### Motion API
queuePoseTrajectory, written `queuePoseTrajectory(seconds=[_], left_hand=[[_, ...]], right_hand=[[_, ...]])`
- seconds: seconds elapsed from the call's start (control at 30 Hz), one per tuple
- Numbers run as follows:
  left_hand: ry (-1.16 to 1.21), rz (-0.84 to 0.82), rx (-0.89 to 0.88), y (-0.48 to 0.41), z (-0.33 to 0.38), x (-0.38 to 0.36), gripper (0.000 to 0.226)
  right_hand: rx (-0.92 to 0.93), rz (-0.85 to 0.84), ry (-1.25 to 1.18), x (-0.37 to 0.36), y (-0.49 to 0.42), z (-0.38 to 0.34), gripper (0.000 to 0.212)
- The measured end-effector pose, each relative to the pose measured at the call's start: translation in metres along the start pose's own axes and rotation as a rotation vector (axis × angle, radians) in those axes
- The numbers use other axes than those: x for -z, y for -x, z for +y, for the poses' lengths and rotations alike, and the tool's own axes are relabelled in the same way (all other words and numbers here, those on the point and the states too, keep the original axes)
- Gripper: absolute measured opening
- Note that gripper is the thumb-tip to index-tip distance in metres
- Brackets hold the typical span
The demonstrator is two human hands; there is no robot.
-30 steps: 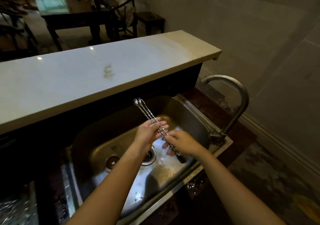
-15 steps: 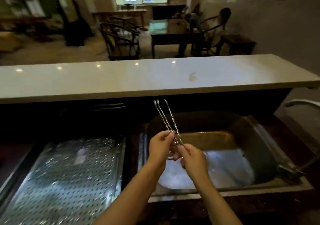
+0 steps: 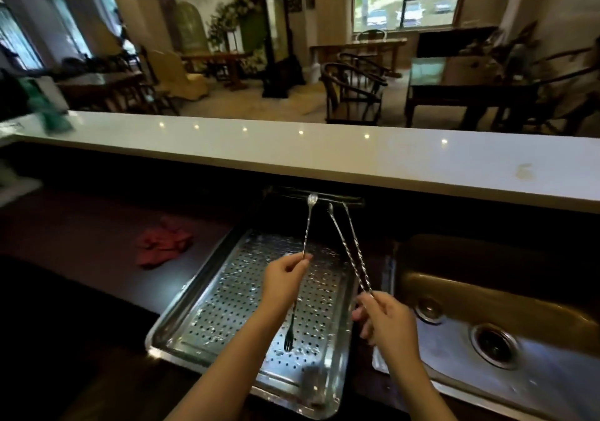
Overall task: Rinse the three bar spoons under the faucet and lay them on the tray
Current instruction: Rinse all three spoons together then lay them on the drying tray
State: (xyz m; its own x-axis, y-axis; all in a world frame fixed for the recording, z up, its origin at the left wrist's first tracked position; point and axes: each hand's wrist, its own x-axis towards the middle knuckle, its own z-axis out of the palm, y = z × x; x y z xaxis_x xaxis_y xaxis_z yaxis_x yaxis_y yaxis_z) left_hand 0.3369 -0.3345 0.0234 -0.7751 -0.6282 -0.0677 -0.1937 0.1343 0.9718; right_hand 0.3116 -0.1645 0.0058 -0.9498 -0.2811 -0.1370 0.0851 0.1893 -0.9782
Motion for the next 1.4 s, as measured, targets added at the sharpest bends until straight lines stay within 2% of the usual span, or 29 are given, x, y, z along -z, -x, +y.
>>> queuePoseTrajectory(seconds=[0.23,0.37,0.4,0.47,0.53,0.63,0.87,0.93,1.0,1.07,1.13,1.2,1.27,1.4], left_hand=[[-0.386,-0.001,0.158,-0.065,-0.064,0.076,0.029],[-0.533,-0.053,0.141,-0.105,-0.093,0.104,0.007],[-0.561,-0.063,0.130,-0.114,-0.102,0.108,0.009],[-0.583,-0.080,0.109,-0.128,-0.119,0.112,0.020],[-0.593,-0.101,0.076,-0.139,-0.131,0.114,0.013],[-0.600,-0.120,0.042,-0.150,-0.142,0.114,0.015],[-0.675,-0.206,-0.017,-0.164,-0.161,0.113,0.008],[-0.648,-0.237,-0.051,-0.163,-0.160,0.114,0.014],[-0.487,-0.328,-0.043,-0.157,-0.152,0.114,0.017],[-0.224,-0.469,0.086,-0.148,-0.138,0.112,0.020],[-0.045,-0.540,0.204,-0.144,-0.125,0.110,0.023],[0.096,-0.531,0.276,-0.144,-0.117,0.114,0.019],[0.178,-0.533,0.292,-0.148,-0.113,0.119,0.016],[0.178,-0.494,0.342,-0.153,-0.114,0.119,0.017]], right_hand=[[-0.004,0.105,0.099,-0.061,-0.006,0.004,0.023],[-0.101,0.198,0.175,-0.103,-0.013,0.007,0.015],[-0.121,0.219,0.198,-0.113,-0.015,0.008,0.016],[-0.135,0.259,0.229,-0.133,-0.018,0.010,0.018],[-0.165,0.296,0.227,-0.151,-0.021,0.010,0.018],[-0.236,0.334,0.260,-0.177,-0.023,0.014,0.020],[-0.265,0.372,0.357,-0.215,-0.030,0.021,0.017],[-0.286,0.359,0.356,-0.222,-0.034,0.020,0.016],[-0.285,0.337,0.359,-0.229,-0.039,0.021,0.019],[-0.277,0.285,0.365,-0.236,-0.044,0.021,0.022],[-0.264,0.214,0.363,-0.245,-0.046,0.021,0.022],[-0.254,0.167,0.340,-0.252,-0.046,0.021,0.020],[-0.248,0.170,0.292,-0.253,-0.046,0.023,0.027],[-0.290,0.220,0.209,-0.243,-0.047,0.026,0.027]])
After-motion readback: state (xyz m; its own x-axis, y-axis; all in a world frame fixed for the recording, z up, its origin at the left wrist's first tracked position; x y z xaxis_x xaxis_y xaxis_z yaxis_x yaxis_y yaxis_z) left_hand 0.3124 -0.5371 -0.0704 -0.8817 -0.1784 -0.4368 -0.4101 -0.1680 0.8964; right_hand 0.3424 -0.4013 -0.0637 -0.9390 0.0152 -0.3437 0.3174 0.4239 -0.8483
